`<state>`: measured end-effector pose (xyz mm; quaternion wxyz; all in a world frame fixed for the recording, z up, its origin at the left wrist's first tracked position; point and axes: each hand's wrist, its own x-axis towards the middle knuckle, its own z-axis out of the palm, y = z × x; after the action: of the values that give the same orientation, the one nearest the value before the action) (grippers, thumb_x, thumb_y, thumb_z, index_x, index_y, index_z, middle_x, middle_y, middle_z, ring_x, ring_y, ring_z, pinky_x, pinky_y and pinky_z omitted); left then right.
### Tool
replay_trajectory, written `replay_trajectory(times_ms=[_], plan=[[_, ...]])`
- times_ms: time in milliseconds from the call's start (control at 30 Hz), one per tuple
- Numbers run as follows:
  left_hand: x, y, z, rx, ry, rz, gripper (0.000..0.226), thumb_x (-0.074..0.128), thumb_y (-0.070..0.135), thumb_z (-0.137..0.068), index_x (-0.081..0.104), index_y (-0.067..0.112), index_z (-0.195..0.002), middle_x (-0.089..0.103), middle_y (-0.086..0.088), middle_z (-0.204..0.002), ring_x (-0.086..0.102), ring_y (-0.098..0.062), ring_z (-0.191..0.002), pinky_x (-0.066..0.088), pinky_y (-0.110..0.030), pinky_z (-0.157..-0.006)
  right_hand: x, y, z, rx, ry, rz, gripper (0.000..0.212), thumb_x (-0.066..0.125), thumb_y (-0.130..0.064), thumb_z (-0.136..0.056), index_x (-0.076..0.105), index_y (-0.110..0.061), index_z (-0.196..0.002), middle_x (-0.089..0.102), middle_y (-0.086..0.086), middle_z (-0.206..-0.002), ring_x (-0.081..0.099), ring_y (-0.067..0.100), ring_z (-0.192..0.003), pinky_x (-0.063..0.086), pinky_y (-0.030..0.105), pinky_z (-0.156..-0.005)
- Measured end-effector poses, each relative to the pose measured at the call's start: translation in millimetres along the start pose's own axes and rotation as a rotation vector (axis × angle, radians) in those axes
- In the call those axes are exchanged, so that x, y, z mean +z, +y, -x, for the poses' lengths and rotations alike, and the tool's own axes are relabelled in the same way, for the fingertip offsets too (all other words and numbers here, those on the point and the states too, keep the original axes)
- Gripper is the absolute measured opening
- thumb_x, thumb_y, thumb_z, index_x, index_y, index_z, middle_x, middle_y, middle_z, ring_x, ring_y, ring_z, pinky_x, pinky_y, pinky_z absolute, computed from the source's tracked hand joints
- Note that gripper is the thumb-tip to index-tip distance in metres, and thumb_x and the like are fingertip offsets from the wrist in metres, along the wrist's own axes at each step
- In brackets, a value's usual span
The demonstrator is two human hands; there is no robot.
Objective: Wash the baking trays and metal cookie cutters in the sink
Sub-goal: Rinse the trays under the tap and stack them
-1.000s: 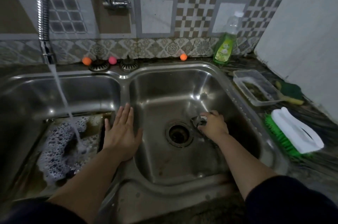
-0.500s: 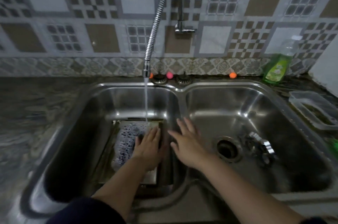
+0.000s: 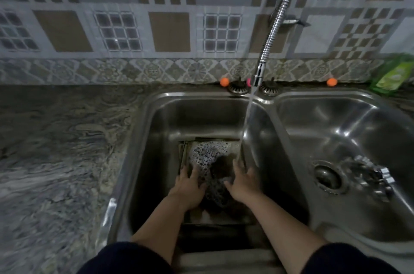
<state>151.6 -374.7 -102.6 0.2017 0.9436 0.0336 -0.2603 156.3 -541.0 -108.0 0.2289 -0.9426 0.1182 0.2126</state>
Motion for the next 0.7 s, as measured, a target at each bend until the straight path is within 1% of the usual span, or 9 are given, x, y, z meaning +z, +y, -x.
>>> replay_trajectory(times_ms=[67, 133, 233, 300, 367, 433, 500, 567, 700], plan=[[-0.5, -2.7, -0.9, 0.006, -0.008, -0.001, 0.074, 0.04, 0.048, -0.096, -0.003, 0.03, -0.153, -0.004, -0.012, -0.16, 0.006, -0.035, -0.146, 0.018, -0.045, -0.118, 1.4, 0.6, -1.2, 0.015, -0.006, -0.076, 0.075, 0.052, -0.045, -0.093, 0.003, -0.043, -0.15, 0.026, 0.007, -0.153, 0.034, 0.029, -0.135, 0.037, 0.039, -0.107], [-3.9, -4.9, -3.5, 0.005, -0.018, 0.04, 0.074, 0.041, 0.051, -0.095, 0.001, 0.029, -0.153, 0.002, -0.012, -0.16, 0.009, -0.035, -0.145, 0.019, -0.043, -0.118, 0.5, -2.7, 2.4, 0.006, 0.059, -0.091, 0.075, 0.052, -0.045, -0.093, 0.002, -0.045, -0.15, 0.036, 0.009, -0.145, 0.048, 0.026, -0.123, 0.045, 0.033, -0.091], [-9.4, -5.8, -7.6, 0.005, -0.021, 0.103, 0.071, 0.039, 0.052, -0.095, 0.006, 0.029, -0.153, 0.013, -0.013, -0.158, 0.019, -0.036, -0.143, 0.023, -0.042, -0.115, -7.6, -7.0, 7.0, -0.017, 0.211, -0.022, 0.07, 0.054, -0.049, -0.092, 0.017, -0.038, -0.15, 0.05, 0.008, -0.132, 0.056, 0.025, -0.113, 0.048, 0.03, -0.08], [-8.0, -2.2, -8.1, -0.002, -0.022, 0.119, 0.068, 0.037, 0.052, -0.095, 0.009, 0.031, -0.152, 0.021, -0.014, -0.155, 0.027, -0.036, -0.14, 0.027, -0.045, -0.113, -13.1, -6.9, 11.8, 0.0, 0.215, -0.052, 0.07, 0.057, -0.049, -0.09, 0.025, -0.03, -0.149, 0.058, 0.004, -0.124, 0.059, 0.022, -0.109, 0.049, 0.027, -0.075], [-5.0, 5.6, -6.7, -0.022, -0.012, 0.124, 0.065, 0.035, 0.053, -0.094, 0.009, 0.036, -0.151, 0.028, -0.014, -0.151, 0.033, -0.034, -0.136, 0.027, -0.048, -0.11, -17.1, -5.7, 16.6, -0.001, 0.232, -0.066, 0.079, 0.06, -0.049, -0.087, 0.019, -0.028, -0.151, 0.06, 0.003, -0.124, 0.06, 0.02, -0.109, 0.05, 0.027, -0.076], [-2.5, 14.7, -4.7, -0.049, 0.008, 0.18, 0.064, 0.034, 0.053, -0.094, 0.007, 0.037, -0.15, 0.03, -0.012, -0.151, 0.036, -0.032, -0.135, 0.026, -0.05, -0.108, -21.0, -4.5, 22.4, -0.041, 0.281, -0.065, 0.085, 0.064, -0.047, -0.086, 0.014, -0.029, -0.152, 0.059, 0.004, -0.126, 0.059, 0.021, -0.113, 0.052, 0.031, -0.085], [-0.1, 21.1, -3.1, -0.086, 0.042, 0.258, 0.067, 0.033, 0.052, -0.095, 0.001, 0.034, -0.152, 0.03, -0.009, -0.152, 0.035, -0.03, -0.136, 0.026, -0.049, -0.108, -25.7, -1.6, 28.1, -0.074, 0.322, -0.092, 0.088, 0.066, -0.046, -0.085, 0.01, -0.033, -0.152, 0.057, 0.005, -0.131, 0.055, 0.023, -0.119, 0.05, 0.036, -0.094], [1.7, 24.1, -1.2, -0.103, 0.109, 0.33, 0.069, 0.033, 0.05, -0.097, -0.003, 0.03, -0.152, 0.032, -0.008, -0.151, 0.037, -0.029, -0.136, 0.027, -0.048, -0.108, -33.8, 2.6, 34.1, -0.103, 0.354, -0.116, 0.089, 0.065, -0.047, -0.085, 0.007, -0.036, -0.152, 0.054, 0.005, -0.134, 0.053, 0.023, -0.122, 0.048, 0.036, -0.096], [-1.4, 27.6, 4.8, 0.042, 0.251, 0.642, 0.067, 0.038, 0.041, -0.1, -0.002, 0.03, -0.152, 0.04, -0.009, -0.149, 0.041, -0.03, -0.134, 0.031, -0.04, -0.112, -52.9, 10.1, 46.2, -0.269, 0.478, -0.158, 0.092, 0.066, -0.048, -0.083, 0.006, -0.036, -0.152, 0.056, 0.006, -0.13, 0.054, 0.021, -0.119, 0.047, 0.031, -0.094]])
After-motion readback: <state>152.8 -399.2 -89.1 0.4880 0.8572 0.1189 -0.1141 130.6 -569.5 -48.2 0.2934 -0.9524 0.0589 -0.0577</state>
